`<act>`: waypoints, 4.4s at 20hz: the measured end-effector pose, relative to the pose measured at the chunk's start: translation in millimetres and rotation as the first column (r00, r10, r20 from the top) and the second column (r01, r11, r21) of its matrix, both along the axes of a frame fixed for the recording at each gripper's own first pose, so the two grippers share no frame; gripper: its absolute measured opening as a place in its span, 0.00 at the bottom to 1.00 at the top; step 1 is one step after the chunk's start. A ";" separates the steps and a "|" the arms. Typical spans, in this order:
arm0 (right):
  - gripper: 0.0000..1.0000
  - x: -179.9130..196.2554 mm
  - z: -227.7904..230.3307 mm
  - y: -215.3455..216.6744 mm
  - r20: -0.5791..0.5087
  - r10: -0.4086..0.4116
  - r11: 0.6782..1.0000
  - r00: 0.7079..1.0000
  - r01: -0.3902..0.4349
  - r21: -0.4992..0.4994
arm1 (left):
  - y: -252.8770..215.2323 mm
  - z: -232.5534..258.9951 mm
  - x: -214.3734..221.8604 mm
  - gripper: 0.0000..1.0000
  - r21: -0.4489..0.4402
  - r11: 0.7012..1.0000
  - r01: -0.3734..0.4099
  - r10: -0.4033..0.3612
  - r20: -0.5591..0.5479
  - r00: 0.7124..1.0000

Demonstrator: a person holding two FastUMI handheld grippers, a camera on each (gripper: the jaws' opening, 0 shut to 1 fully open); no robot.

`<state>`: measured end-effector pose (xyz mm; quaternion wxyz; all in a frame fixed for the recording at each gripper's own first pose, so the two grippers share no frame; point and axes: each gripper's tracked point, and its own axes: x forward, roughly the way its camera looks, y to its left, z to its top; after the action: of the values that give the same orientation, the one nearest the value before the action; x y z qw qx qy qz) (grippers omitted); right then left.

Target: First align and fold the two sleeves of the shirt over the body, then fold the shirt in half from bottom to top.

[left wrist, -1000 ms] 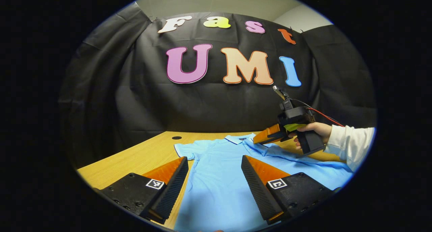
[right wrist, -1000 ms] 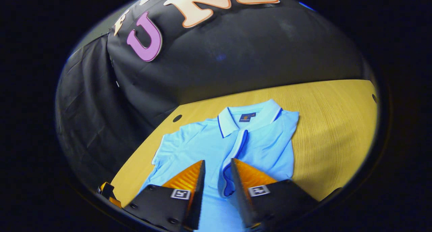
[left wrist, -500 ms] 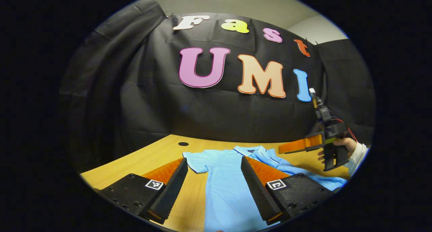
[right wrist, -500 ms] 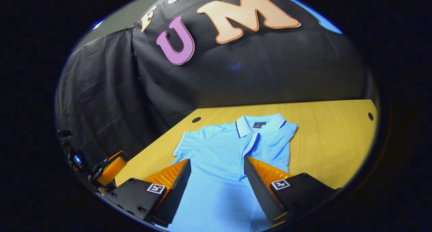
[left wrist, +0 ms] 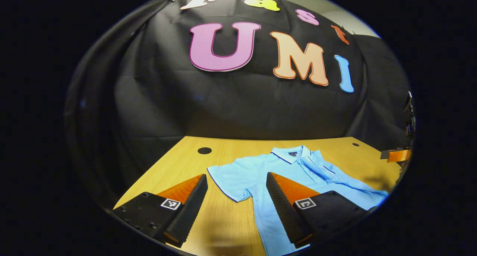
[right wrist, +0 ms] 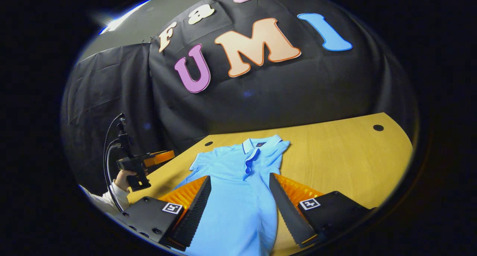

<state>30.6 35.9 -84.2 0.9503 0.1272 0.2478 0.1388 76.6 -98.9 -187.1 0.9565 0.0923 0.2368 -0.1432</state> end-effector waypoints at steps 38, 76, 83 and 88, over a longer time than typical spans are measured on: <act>0.97 -41.6 -4.6 -42.8 -0.007 -0.096 0.993 0.995 0.096 0.065 | -20.3 -123.4 57.5 0.00 0.029 1.000 -0.008 0.018 -0.381 0.924; 0.98 -117.7 -41.5 -24.8 -0.116 0.045 0.989 0.992 -0.060 -0.133 | -158.7 -44.8 -98.2 0.78 -0.134 0.889 0.438 -0.458 -0.296 0.838; 0.98 -163.0 -59.4 -9.5 -0.203 0.115 0.971 0.972 -0.153 -0.184 | -65.8 -47.5 -220.3 0.78 -0.095 0.910 0.403 -0.409 -0.358 0.839; 0.98 -195.8 -70.7 -16.2 -0.256 0.075 0.971 0.964 -0.129 -0.203 | -23.3 -58.1 -279.5 0.78 -0.073 0.936 0.346 -0.344 -0.410 0.845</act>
<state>-165.2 19.7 -154.8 0.9119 0.0257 0.3840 0.1429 -202.9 -122.2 -245.2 0.8423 0.1023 0.4149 -0.3286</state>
